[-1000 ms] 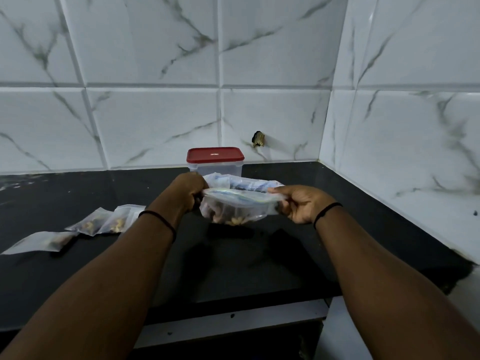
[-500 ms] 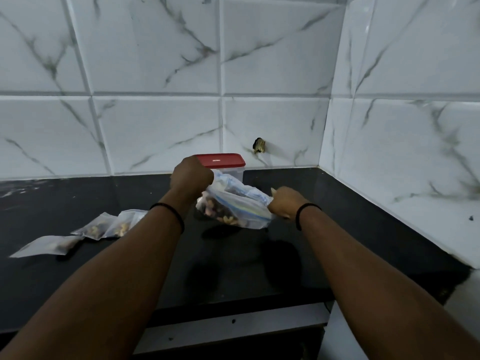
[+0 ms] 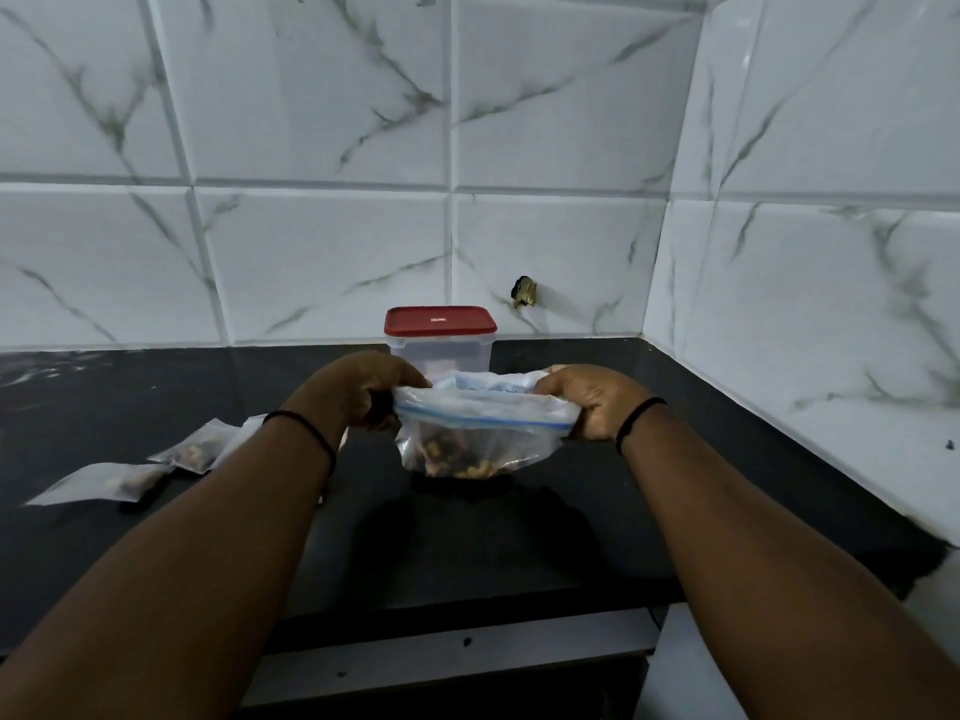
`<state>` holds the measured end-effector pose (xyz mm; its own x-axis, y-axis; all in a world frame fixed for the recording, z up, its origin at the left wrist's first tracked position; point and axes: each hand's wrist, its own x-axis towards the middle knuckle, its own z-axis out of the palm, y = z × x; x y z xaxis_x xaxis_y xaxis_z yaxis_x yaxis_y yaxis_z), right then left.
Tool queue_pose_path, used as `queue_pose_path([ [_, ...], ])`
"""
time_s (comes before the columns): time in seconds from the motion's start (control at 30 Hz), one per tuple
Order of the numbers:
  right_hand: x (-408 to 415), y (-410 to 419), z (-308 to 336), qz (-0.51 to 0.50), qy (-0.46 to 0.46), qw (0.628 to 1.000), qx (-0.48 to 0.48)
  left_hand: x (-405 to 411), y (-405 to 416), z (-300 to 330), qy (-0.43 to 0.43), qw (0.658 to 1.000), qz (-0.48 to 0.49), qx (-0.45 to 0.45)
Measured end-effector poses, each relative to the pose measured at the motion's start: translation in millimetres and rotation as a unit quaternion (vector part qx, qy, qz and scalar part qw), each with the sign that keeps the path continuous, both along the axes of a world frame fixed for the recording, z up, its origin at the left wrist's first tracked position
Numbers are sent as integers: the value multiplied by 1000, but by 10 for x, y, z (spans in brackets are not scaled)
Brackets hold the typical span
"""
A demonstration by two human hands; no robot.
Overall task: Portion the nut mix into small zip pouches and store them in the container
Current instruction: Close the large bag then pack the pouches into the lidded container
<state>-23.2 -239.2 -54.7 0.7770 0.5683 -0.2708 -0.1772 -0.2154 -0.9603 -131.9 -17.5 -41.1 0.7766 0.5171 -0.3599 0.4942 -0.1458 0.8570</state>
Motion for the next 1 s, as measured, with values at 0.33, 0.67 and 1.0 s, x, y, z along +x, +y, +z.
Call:
queue_pose_path([
  [0.33, -54, 110, -270, -108, -528, 790, -292, 172, -330, 194, -200, 882, 94, 416],
  [0.67, -154, 67, -123, -201, -568, 712, -361, 224, -355, 5, -99, 846, 118, 511],
  [1.0, 96, -114, 133, 7, 2, 1000, -22, 90, 21, 107, -74, 993, 50, -75],
])
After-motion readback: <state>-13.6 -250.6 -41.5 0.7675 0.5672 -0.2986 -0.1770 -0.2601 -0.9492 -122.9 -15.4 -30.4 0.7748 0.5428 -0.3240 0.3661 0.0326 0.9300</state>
